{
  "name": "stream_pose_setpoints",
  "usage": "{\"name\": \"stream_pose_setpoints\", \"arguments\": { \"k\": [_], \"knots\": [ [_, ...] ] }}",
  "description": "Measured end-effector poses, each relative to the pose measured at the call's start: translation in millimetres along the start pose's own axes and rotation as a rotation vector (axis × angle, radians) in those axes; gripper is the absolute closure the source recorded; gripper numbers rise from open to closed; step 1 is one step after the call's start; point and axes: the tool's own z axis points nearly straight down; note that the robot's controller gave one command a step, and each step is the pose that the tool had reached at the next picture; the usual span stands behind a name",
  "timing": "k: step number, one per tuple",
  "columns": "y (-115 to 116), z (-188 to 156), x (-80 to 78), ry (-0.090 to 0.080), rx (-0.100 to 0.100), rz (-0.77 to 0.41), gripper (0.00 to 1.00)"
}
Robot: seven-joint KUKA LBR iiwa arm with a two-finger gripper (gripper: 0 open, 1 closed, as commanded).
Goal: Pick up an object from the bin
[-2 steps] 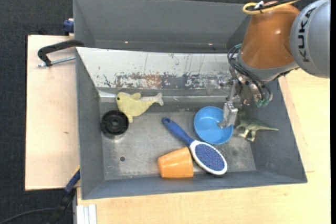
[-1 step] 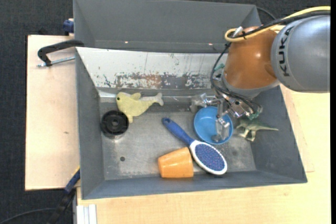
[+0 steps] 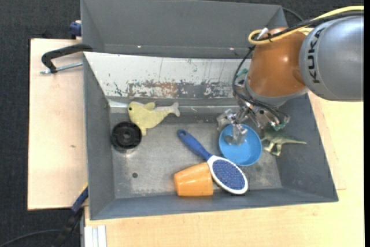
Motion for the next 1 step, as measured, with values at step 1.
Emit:
{"name": "stream_pose_setpoints", "arguments": {
  "k": [1],
  "knots": [
    [19.4,-179.8,-8.6,-0.013,0.008,-0.129,1.00]
  ]
}}
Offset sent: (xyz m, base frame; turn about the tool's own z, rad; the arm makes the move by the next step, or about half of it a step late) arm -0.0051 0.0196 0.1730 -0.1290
